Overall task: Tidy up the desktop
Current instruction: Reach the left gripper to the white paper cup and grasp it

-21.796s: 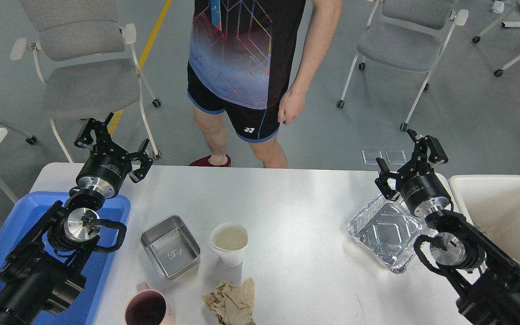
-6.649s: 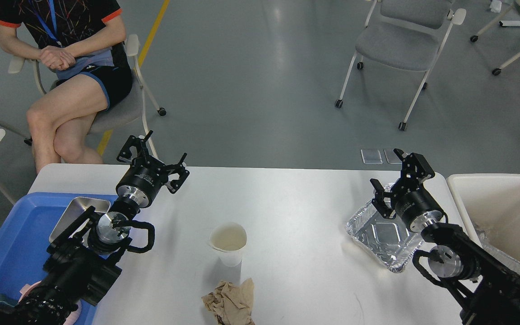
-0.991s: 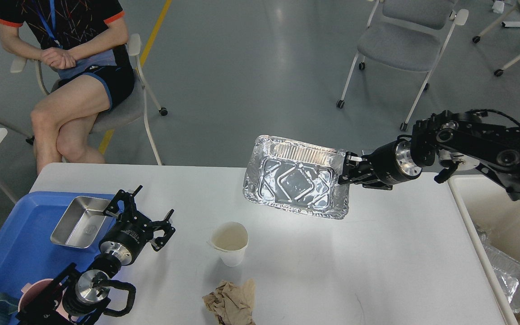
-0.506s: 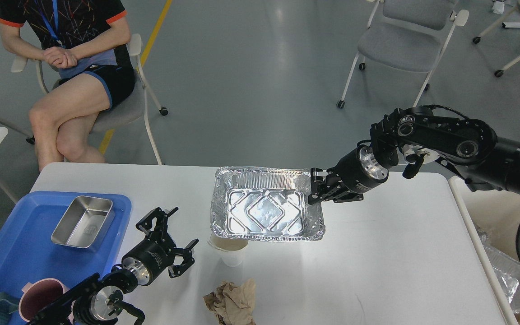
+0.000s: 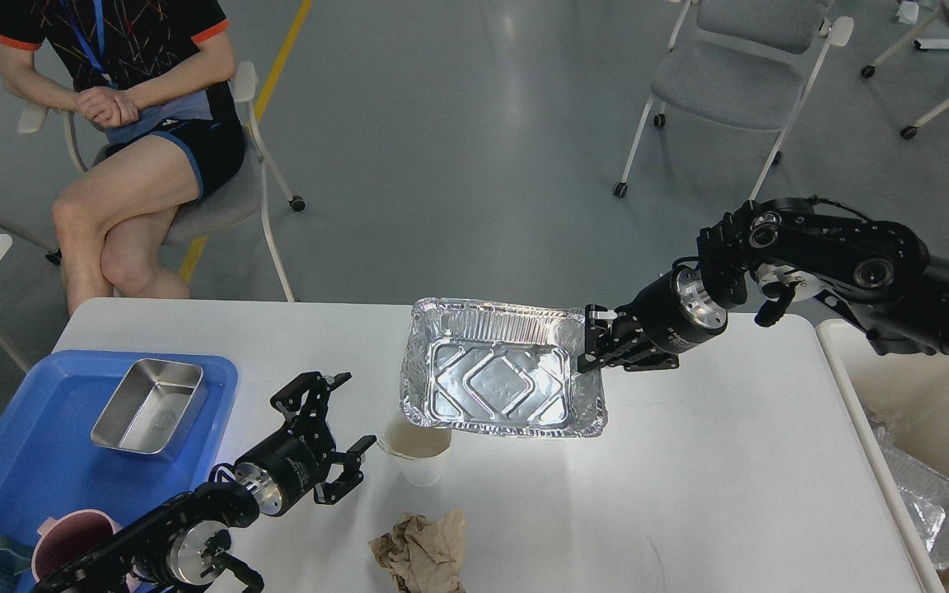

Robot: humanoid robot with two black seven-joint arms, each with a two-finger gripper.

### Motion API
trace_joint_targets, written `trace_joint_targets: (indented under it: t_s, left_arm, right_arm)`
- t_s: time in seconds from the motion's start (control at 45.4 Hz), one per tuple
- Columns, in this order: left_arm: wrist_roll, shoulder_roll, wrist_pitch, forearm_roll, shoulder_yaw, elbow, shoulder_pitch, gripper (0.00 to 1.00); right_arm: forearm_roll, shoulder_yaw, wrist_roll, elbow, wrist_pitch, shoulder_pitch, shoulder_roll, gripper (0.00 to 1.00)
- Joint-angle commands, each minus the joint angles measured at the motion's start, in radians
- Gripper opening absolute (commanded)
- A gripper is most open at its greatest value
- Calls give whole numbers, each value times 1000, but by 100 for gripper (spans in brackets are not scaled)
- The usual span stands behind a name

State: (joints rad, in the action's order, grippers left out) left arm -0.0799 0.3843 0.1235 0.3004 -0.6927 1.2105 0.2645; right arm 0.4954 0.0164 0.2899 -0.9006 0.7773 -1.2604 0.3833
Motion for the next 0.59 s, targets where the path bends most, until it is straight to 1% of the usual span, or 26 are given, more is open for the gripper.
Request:
trace_joint_targets:
  t_s: [0.0,0.088,0.176,0.264,0.352,0.44,0.572]
  left_arm:
    - [0,191,-15,6,45,162,-1,97]
    - [0,341,-8,6,88,240,1,97]
    - [0,500,16,11,125,320,4,97]
    - [-1,663,76,11,133,385,15,97]
    - [-1,812,126,20,134,425,57,97]
    - [12,933,175,26,134,451,104,96]
    - [19,1085,278,26,131,492,148,96]
  right_arm:
    - [3,-23,0,0,0,19,0,0]
    - [3,-24,0,0,2,32,18,0]
    - [2,-24,0,-1,2,35,43,0]
    - [2,-26,-2,-1,2,38,58,0]
    - [3,-50,-2,-1,0,50,69,0]
    - [3,-79,-2,-7,-4,65,75,0]
    - [3,-104,-2,-4,-7,67,98,0]
